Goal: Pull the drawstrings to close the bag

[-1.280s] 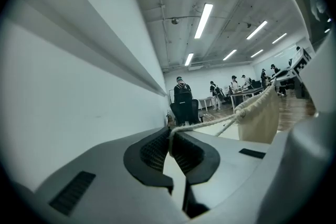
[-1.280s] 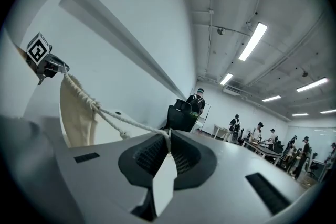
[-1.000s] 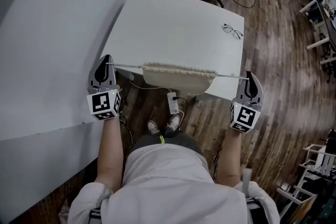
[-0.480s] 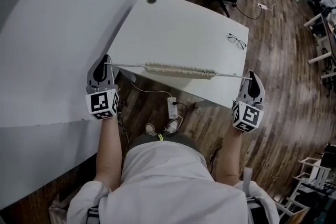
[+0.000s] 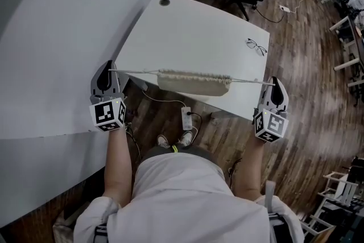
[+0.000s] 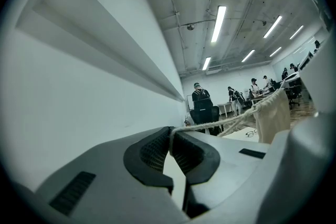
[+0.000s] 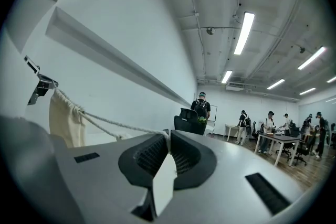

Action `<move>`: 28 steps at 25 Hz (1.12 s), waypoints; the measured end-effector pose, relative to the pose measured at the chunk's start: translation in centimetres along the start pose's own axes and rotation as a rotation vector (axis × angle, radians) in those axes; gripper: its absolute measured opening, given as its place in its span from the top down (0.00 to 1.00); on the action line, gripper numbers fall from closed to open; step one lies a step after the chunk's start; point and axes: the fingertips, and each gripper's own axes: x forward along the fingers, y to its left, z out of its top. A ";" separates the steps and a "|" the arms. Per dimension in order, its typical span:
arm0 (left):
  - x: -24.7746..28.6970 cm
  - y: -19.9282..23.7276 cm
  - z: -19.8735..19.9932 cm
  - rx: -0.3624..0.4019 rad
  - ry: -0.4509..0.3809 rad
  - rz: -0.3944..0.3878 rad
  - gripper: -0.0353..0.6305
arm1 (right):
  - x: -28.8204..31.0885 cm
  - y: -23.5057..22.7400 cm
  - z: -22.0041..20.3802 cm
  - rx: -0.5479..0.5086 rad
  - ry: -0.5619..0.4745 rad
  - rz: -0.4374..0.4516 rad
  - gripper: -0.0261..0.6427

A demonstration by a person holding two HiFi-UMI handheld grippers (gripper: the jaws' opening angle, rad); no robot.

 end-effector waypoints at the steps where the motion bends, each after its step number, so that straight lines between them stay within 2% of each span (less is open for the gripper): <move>1: 0.1 -0.1 0.0 0.004 -0.002 -0.002 0.92 | 0.0 -0.1 -0.1 0.007 0.004 -0.002 0.90; 4: 0.2 0.0 -0.1 -0.013 -0.007 -0.009 0.92 | 0.0 -0.4 -0.3 0.010 0.013 -0.007 0.90; 9: 0.3 1.2 -0.6 -0.093 -0.013 0.001 0.92 | -0.1 -0.5 -0.5 0.019 0.025 -0.015 0.90; 28: -0.2 3.4 -0.8 -0.146 -0.030 0.035 0.92 | -0.2 -1.8 0.2 0.002 0.017 -0.045 0.90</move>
